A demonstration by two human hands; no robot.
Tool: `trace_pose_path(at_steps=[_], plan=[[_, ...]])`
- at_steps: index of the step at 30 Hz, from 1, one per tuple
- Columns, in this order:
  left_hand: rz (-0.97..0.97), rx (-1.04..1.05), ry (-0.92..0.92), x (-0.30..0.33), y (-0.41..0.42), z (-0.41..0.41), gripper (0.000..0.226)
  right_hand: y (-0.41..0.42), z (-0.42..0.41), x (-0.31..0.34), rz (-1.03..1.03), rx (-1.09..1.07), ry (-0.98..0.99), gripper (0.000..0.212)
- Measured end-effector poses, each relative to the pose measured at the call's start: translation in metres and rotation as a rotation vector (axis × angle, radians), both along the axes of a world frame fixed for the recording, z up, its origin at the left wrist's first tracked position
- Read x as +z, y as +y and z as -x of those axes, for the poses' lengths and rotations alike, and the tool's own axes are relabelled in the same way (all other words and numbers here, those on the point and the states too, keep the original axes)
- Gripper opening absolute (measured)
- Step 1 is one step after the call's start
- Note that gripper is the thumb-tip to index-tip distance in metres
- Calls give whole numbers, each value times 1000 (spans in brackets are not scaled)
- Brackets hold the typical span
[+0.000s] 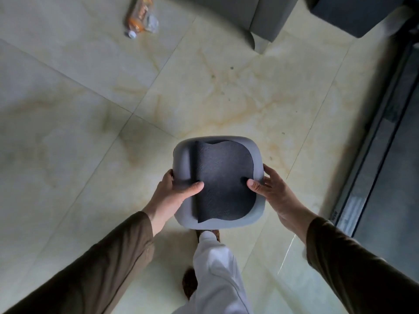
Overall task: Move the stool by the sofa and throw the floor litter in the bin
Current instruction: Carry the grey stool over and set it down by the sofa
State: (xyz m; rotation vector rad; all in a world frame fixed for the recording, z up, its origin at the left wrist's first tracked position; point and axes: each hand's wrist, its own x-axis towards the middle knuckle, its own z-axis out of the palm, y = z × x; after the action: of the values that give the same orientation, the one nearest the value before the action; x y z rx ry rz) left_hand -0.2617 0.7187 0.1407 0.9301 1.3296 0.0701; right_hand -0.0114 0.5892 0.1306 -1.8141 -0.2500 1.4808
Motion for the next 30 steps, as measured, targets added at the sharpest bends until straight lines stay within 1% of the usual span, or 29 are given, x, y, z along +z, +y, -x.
trace_pose_path(at_steps=[2, 5, 7, 9, 12, 13, 14, 17, 20, 24, 30], plan=[[1, -12, 6, -2, 30, -2, 70, 28, -2, -1, -1, 1, -6, 95], [-24, -26, 20, -2, 75, -6, 52, 70, -4, -5, 8, -4, -9, 92], [-26, -31, 15, -5, 101, -8, 46, 94, -3, -6, 15, -14, -3, 98], [-33, -45, 10, -11, 132, -8, 51, 123, -3, -10, 31, -26, -5, 102], [-22, -76, 14, -16, 176, -9, 78, 161, -2, -11, 27, -49, -10, 93], [-16, -82, 13, -17, 192, -8, 85, 175, -1, -11, 20, -57, -9, 90], [-13, -90, 11, -17, 208, -8, 88, 189, 0, -12, 14, -65, -10, 86], [-13, -108, -4, -17, 247, -15, 77, 223, -1, -8, 7, -100, -27, 76], [-8, -118, -21, -15, 279, -23, 67, 252, -4, -9, -10, -110, -27, 74], [-17, -151, -36, -21, 326, -43, 67, 291, -20, -18, -18, -158, -46, 85], [-16, -208, 0, -43, 387, -83, 72, 343, -53, -38, -25, -195, -24, 86]])
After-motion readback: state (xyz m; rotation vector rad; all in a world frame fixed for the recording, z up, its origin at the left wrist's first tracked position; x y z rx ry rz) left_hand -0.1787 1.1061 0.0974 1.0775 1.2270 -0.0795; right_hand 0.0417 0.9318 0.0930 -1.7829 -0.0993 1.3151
